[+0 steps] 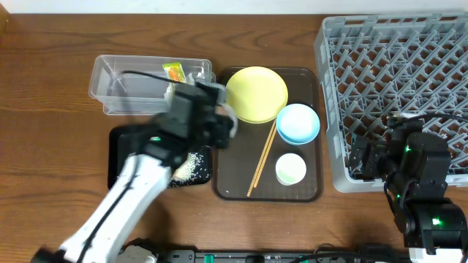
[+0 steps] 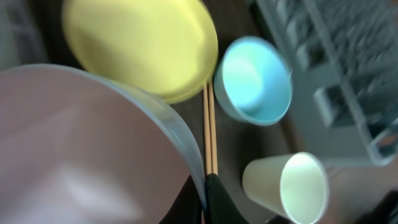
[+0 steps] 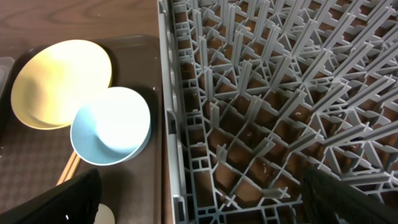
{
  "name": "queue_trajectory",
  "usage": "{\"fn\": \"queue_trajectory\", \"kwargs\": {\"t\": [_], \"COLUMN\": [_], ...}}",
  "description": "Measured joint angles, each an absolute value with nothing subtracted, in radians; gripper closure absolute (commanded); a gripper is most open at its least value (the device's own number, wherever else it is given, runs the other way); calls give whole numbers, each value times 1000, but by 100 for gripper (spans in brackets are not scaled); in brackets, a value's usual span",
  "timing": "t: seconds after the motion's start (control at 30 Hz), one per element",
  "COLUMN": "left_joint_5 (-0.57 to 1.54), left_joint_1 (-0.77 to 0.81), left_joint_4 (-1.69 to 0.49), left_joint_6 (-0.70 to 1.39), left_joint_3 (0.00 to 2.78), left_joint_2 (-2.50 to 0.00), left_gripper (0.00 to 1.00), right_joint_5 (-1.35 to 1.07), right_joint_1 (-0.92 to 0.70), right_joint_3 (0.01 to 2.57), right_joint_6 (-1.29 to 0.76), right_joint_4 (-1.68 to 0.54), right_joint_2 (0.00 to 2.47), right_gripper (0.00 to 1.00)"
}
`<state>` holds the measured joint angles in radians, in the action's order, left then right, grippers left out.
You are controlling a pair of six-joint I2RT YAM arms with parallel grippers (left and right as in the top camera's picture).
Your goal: Sort waste into correct bins and load items into the dishwasher rack
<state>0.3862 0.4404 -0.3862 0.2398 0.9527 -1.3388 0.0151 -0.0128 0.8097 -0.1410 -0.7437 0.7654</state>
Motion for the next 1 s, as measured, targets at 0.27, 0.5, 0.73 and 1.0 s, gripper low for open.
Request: {"fn": "queue_trajectory", "kwargs": {"t": [0.27,0.5,0.73,1.0], "left_joint_5": [249,203,199,249], "left_joint_1": [649,689,689,709], "left_joint_4": [-328,-284,-289,-285], "left_joint_6": [239,235,238,239], "left_joint_3": [953,953,953,976], "left_joint_2": [-1578,-1651,-1599,-1404], "left_gripper": [94,70,57,57], "right_joint_5": [15,15,15,15], "right_joint_1": [-13,-13,-13,-13], "right_joint_3": [810,810,810,810], "right_joint_6": [-141,-141,-141,-141], "right_joint_4": [-744,-744,-744,-744], "right_joint_2": [765,766,766,766], "right_gripper": [1,1,1,1]}}
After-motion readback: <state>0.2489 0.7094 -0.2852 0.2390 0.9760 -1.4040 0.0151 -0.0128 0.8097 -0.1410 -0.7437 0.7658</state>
